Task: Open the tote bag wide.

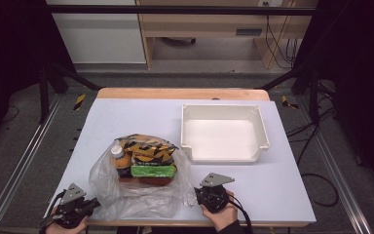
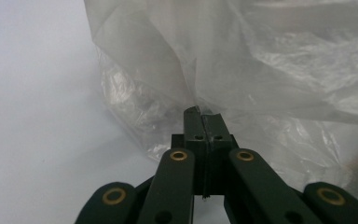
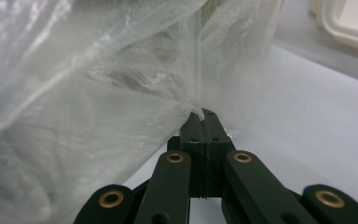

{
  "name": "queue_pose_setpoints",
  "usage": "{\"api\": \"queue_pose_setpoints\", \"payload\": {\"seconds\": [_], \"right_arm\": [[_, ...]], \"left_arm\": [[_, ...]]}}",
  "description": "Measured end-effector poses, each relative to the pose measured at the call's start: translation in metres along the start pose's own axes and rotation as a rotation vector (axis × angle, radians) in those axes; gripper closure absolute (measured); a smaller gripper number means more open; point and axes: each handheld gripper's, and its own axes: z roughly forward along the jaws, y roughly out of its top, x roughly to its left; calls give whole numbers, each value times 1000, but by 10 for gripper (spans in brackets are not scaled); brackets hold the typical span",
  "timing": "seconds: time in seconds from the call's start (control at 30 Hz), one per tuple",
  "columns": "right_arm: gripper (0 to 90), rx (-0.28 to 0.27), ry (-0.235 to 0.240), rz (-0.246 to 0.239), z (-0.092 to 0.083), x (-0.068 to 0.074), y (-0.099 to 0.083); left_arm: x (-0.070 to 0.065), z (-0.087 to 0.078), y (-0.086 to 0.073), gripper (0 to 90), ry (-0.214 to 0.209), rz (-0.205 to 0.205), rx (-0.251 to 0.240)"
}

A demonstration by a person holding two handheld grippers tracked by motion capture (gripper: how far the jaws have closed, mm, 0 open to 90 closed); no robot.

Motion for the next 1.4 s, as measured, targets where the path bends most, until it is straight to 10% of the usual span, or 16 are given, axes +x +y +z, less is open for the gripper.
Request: {"api": "queue_pose_setpoints", "payload": {"seconds": [0.27, 0.43, 0.83, 1.13, 1.4], "right_arm": [[580, -120, 0, -52, -33, -4, 3], [523, -205, -24, -72, -60, -7, 10], [495, -358, -66, -65, -95, -11, 63], [451, -345, -59, -67, -69, -6, 103], [467, -292, -43, -79, -46, 2, 112]], "left_arm": [[4, -25, 2, 422, -4, -32, -214], [2, -46, 11, 289, 17, -42, -312], [-5, -84, 67, 229, 60, 9, -405], [-7, -90, 109, 226, 58, 12, -465], [-6, -60, 150, 236, 46, 3, -403]]}}
